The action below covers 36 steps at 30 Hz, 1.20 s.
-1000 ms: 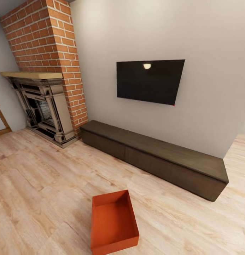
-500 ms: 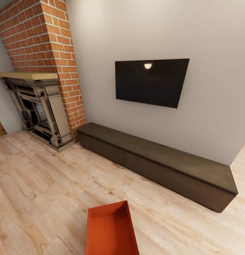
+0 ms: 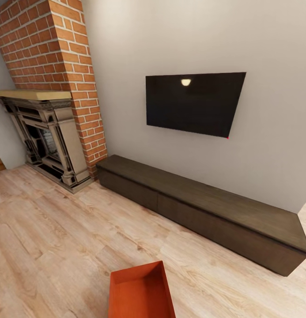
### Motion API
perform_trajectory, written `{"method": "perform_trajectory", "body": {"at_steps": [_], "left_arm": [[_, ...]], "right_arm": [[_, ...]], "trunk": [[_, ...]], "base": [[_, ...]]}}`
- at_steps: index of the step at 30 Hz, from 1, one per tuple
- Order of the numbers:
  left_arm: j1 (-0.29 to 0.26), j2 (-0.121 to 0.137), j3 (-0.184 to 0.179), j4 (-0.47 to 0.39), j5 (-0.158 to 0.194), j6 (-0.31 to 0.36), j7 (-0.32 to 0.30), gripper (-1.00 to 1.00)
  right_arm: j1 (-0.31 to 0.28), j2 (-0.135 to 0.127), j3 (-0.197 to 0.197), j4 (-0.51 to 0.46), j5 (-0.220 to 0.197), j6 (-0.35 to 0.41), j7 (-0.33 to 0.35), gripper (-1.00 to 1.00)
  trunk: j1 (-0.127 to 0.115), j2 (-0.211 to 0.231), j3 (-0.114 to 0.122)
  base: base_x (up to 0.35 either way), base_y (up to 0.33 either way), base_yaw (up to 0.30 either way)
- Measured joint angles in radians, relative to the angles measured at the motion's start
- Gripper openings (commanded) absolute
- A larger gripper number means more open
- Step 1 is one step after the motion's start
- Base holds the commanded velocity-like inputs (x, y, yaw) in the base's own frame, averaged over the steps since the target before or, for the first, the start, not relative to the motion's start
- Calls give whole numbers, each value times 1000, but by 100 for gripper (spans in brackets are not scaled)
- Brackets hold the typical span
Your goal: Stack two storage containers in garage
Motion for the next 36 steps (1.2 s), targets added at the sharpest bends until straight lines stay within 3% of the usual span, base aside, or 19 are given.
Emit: {"method": "perform_trajectory", "body": {"at_steps": [36], "left_arm": [[0,-7,-1,2,0,1,0,100]], "right_arm": [[0,-5,2,-4,4,1,-6,100]], "trunk": [[0,0,0]], "base": [[0,0,0]]}}
